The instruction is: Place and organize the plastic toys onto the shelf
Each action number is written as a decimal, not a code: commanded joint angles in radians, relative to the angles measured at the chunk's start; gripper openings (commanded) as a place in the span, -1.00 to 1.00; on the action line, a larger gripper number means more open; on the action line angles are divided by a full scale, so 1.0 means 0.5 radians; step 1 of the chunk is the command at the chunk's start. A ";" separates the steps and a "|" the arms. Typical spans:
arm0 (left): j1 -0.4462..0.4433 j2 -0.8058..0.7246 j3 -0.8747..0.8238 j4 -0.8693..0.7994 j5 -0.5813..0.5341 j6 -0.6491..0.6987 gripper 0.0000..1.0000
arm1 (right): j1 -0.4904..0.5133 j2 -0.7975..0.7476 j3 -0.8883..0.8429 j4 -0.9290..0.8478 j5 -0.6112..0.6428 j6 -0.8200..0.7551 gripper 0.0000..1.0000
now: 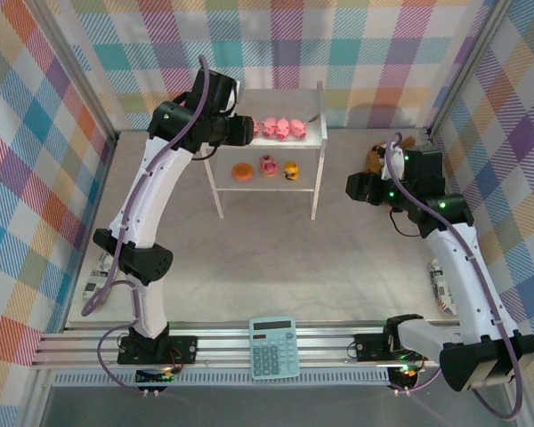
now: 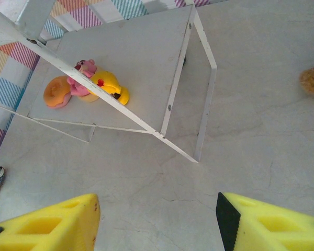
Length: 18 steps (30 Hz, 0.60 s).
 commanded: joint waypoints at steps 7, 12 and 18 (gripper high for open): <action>-0.026 -0.053 0.036 0.089 0.051 -0.041 0.05 | -0.010 -0.048 0.034 0.000 -0.002 -0.001 0.24; -0.040 -0.074 0.036 0.093 0.029 -0.036 0.09 | -0.010 -0.061 0.043 -0.012 0.001 -0.006 0.24; -0.043 -0.160 -0.052 0.138 -0.046 -0.024 0.13 | -0.010 -0.079 0.054 -0.021 0.003 -0.005 0.24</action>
